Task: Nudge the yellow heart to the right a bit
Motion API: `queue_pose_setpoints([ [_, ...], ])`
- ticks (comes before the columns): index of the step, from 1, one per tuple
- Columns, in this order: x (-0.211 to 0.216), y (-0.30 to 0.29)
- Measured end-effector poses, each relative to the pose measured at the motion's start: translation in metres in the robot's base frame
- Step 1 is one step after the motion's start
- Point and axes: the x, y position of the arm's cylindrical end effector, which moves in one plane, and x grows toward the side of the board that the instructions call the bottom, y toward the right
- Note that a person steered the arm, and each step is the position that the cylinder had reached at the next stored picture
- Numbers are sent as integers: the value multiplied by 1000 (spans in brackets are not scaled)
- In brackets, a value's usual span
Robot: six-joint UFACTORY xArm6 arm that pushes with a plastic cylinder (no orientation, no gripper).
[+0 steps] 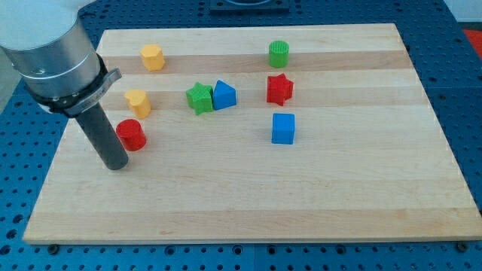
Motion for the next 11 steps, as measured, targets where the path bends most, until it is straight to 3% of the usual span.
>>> queue_pose_setpoints([
  [2,-26,5],
  [3,-27,-12],
  [4,-49,-62],
  [6,-90,-90],
  [11,-100,-24],
])
